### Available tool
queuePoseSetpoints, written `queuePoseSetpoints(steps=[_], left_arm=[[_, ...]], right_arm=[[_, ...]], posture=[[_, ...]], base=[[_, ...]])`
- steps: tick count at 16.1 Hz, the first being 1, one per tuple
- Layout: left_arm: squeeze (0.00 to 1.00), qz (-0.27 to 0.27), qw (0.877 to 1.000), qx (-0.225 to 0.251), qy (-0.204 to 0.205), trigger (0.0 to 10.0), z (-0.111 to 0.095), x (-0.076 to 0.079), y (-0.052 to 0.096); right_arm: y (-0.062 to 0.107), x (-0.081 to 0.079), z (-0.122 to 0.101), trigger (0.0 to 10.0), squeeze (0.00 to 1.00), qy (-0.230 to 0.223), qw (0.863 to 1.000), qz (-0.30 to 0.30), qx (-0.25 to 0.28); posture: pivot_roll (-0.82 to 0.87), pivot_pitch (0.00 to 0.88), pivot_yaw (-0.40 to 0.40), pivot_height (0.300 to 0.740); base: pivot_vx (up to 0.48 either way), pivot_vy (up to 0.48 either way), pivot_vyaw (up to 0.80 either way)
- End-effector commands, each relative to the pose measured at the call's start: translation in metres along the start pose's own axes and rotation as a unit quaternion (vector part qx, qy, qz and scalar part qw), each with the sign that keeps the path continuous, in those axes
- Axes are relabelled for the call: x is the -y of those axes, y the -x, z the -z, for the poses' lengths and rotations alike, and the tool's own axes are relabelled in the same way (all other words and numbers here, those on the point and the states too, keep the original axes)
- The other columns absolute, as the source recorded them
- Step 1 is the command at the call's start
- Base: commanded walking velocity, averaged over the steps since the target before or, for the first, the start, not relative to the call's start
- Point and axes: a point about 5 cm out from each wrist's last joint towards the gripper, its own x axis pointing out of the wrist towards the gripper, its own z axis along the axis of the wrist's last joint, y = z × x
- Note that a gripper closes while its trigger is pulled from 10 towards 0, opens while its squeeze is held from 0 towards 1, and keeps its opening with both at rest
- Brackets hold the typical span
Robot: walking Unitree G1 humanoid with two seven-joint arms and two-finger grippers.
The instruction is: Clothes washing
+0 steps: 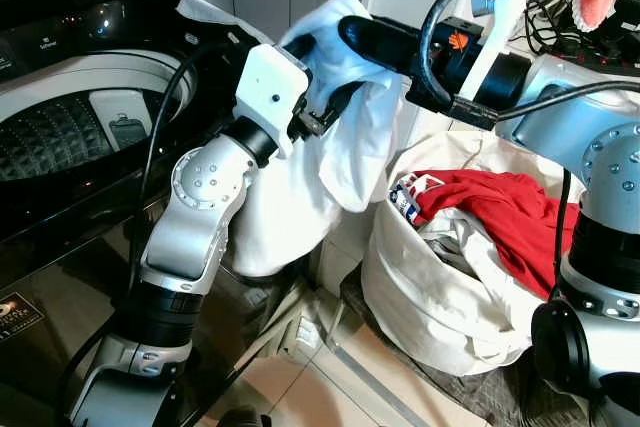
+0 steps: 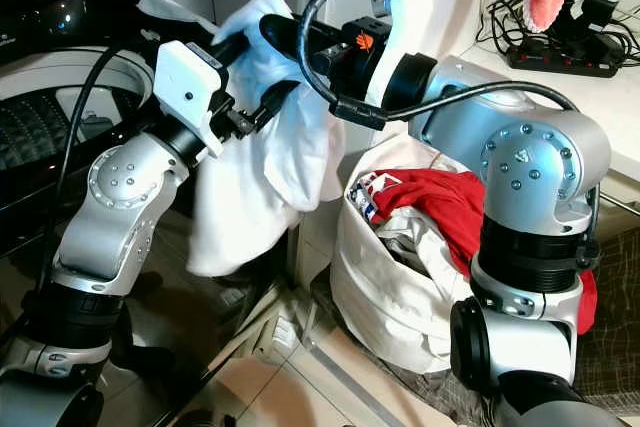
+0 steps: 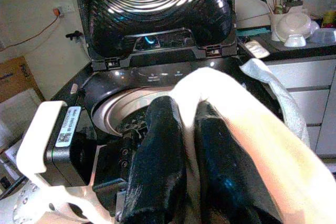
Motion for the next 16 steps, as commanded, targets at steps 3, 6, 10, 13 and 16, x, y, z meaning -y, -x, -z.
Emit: queuePoseSetpoints(steps=[3,6,10,13,16], left_arm=[[0.00,0.011,1.000,-0.017,0.016,0.0,0.0058,0.0037,0.0019],[0.00,0.003,1.000,-0.022,0.019,0.0,0.0076,0.0016,0.0027],[0.00,0.016,0.999,-0.024,0.031,0.0,0.0083,0.0034,0.0039],[0.00,0.010,0.999,-0.027,0.032,0.0,0.0090,0.0016,0.0048],[0.00,-0.005,0.999,-0.031,0.029,0.0,0.0101,-0.0044,0.0058]], right_arm=[[0.0031,-0.0049,-0.0057,0.0,0.00,0.009,1.000,-0.006,0.011],[0.0032,-0.0046,-0.0057,0.0,0.00,0.008,1.000,-0.005,0.011],[0.0038,-0.0034,-0.0055,0.0,0.00,0.006,1.000,-0.002,0.010],[0.0038,-0.0026,-0.0052,0.0,0.00,0.005,1.000,0.000,0.009],[0.0034,-0.0020,-0.0047,0.0,0.00,0.004,1.000,0.001,0.009]], posture=[[-0.03,0.000,-0.056,0.740],[-0.03,0.000,-0.057,0.740],[-0.03,0.000,-0.058,0.740],[-0.03,0.000,-0.060,0.740],[-0.02,0.000,-0.062,0.740]], base=[[0.000,0.000,0.00],[0.000,0.000,0.00],[0.000,0.000,0.00],[0.000,0.000,0.00],[0.000,0.000,0.00]])
